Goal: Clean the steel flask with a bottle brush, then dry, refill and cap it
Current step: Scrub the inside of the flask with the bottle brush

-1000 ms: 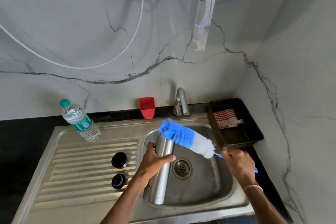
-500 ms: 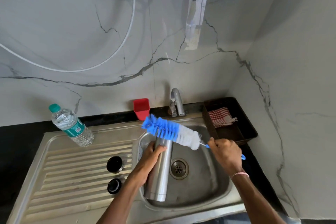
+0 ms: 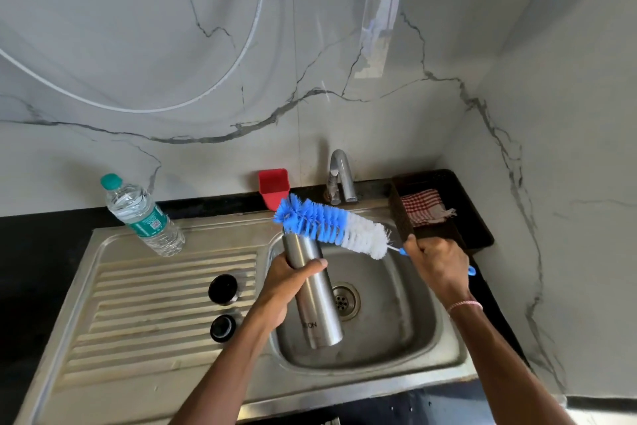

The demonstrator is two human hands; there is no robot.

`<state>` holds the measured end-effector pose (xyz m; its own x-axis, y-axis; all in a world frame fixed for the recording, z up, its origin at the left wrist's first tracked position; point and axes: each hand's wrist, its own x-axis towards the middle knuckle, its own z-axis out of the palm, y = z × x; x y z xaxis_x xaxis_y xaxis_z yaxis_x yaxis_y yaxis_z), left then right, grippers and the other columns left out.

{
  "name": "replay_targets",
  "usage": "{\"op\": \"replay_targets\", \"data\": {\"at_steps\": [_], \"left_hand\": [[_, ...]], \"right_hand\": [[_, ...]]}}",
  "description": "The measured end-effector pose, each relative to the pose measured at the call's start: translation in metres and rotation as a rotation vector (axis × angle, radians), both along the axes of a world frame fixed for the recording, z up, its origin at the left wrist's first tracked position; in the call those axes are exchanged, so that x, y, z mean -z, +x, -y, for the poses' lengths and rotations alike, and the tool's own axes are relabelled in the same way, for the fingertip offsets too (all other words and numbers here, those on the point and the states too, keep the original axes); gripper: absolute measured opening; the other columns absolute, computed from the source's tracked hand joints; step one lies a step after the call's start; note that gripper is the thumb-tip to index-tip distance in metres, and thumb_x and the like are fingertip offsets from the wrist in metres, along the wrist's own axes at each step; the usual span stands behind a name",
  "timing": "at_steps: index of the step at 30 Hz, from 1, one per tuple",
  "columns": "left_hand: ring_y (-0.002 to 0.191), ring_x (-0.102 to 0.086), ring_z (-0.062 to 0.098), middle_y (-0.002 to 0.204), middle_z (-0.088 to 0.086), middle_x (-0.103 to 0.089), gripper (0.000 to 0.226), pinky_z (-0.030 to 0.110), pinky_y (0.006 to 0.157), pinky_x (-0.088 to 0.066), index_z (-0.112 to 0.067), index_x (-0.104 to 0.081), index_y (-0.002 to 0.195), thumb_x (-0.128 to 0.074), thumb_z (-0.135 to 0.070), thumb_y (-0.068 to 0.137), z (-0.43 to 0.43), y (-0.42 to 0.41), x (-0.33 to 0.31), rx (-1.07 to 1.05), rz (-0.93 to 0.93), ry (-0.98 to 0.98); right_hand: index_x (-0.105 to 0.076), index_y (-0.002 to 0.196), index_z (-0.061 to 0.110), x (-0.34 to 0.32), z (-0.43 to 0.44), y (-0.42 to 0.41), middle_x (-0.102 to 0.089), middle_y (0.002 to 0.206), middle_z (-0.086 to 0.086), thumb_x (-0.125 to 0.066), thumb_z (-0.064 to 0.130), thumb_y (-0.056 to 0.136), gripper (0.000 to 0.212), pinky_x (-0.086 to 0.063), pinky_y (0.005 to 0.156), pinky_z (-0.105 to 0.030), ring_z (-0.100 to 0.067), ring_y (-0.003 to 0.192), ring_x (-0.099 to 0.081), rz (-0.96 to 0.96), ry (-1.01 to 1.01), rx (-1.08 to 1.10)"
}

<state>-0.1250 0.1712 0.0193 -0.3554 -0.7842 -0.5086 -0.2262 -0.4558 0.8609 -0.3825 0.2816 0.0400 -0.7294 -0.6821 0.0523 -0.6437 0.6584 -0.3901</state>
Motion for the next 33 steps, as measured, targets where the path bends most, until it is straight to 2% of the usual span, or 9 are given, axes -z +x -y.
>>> {"op": "replay_targets", "data": {"at_steps": [3, 5, 9, 14, 16, 19, 23, 28, 33], "left_hand": [[0.081, -0.074, 0.025, 0.087, 0.009, -0.078, 0.029, 0.038, 0.077, -0.058, -0.014, -0.073, 0.1, -0.089, -0.018, 0.077, 0.003, 0.004, -0.002, -0.01, 0.008, -0.021], [0.088, -0.075, 0.026, 0.092, 0.006, -0.079, 0.038, 0.04, 0.082, -0.059, -0.019, -0.071, 0.105, -0.091, -0.028, 0.073, 0.006, 0.005, -0.001, 0.034, 0.017, -0.078], [0.1, -0.071, 0.013, 0.109, -0.003, -0.074, 0.05, 0.033, 0.089, -0.056, -0.029, -0.058, 0.118, -0.084, -0.052, 0.081, 0.005, 0.0, -0.003, 0.084, 0.038, -0.114], [0.107, -0.067, 0.011, 0.121, -0.001, -0.067, 0.052, 0.029, 0.088, -0.053, -0.027, -0.045, 0.131, -0.077, -0.037, 0.092, 0.006, 0.001, -0.009, 0.185, 0.018, -0.069], [0.106, -0.069, 0.011, 0.12, -0.003, -0.068, 0.054, 0.035, 0.095, -0.055, -0.03, -0.046, 0.128, -0.081, -0.042, 0.088, 0.008, 0.005, -0.007, 0.196, 0.042, -0.12], [0.101, -0.071, 0.011, 0.114, -0.007, -0.07, 0.054, 0.037, 0.093, -0.057, -0.035, -0.048, 0.12, -0.082, -0.054, 0.082, 0.006, 0.005, -0.008, 0.178, 0.063, -0.172], [0.095, -0.072, 0.006, 0.111, -0.008, -0.072, 0.04, 0.032, 0.089, -0.058, -0.04, -0.051, 0.118, -0.079, -0.042, 0.089, -0.001, 0.0, -0.011, 0.138, -0.009, -0.198], [0.095, -0.074, 0.014, 0.105, -0.009, -0.076, 0.037, 0.035, 0.085, -0.059, -0.04, -0.059, 0.124, -0.076, -0.031, 0.093, -0.002, 0.005, -0.008, 0.097, -0.063, -0.189], [0.088, -0.073, 0.005, 0.1, -0.011, -0.076, 0.045, 0.024, 0.077, -0.054, -0.034, -0.061, 0.12, -0.086, -0.041, 0.083, -0.008, -0.01, -0.015, 0.106, -0.048, -0.203]], "right_hand": [[-0.069, 0.061, 0.01, -0.004, -0.001, -0.009, -0.065, 0.062, -0.012, -0.06, 0.044, 0.094, 0.048, -0.049, 0.064, -0.039, -0.042, 0.07, -0.063, -0.031, 0.001, -0.008], [-0.069, 0.062, 0.009, -0.007, -0.005, -0.016, -0.066, 0.063, -0.014, -0.06, 0.043, 0.093, 0.047, -0.049, 0.064, -0.039, -0.043, 0.07, -0.063, -0.045, -0.016, -0.003], [-0.071, 0.064, 0.01, -0.018, 0.001, -0.014, -0.067, 0.065, -0.016, -0.064, 0.041, 0.093, 0.044, -0.044, 0.063, -0.036, -0.042, 0.07, -0.064, -0.121, -0.027, -0.023], [-0.07, 0.063, 0.008, -0.023, 0.01, -0.008, -0.062, 0.059, -0.012, -0.062, 0.04, 0.094, 0.045, -0.036, 0.06, -0.032, -0.04, 0.065, -0.061, -0.114, -0.017, -0.038], [-0.069, 0.062, 0.008, -0.023, 0.008, -0.01, -0.062, 0.058, -0.013, -0.063, 0.04, 0.093, 0.045, -0.037, 0.059, -0.032, -0.04, 0.064, -0.061, -0.125, -0.038, -0.035], [-0.07, 0.062, 0.009, -0.025, 0.006, -0.01, -0.058, 0.056, -0.01, -0.061, 0.04, 0.093, 0.045, -0.037, 0.059, -0.032, -0.038, 0.062, -0.059, -0.117, -0.032, -0.037], [-0.069, 0.061, 0.009, -0.02, 0.009, -0.007, -0.058, 0.057, -0.009, -0.06, 0.043, 0.093, 0.047, -0.039, 0.059, -0.033, -0.038, 0.063, -0.058, -0.087, 0.016, -0.027], [-0.068, 0.059, 0.011, -0.013, -0.009, -0.026, -0.062, 0.058, -0.01, -0.06, 0.043, 0.091, 0.046, -0.049, 0.064, -0.038, -0.038, 0.065, -0.063, -0.009, 0.017, 0.033], [-0.069, 0.064, 0.008, -0.016, 0.016, 0.004, -0.067, 0.065, -0.014, -0.061, 0.043, 0.092, 0.045, -0.044, 0.062, -0.035, -0.04, 0.07, -0.064, -0.025, -0.004, -0.02]]}}
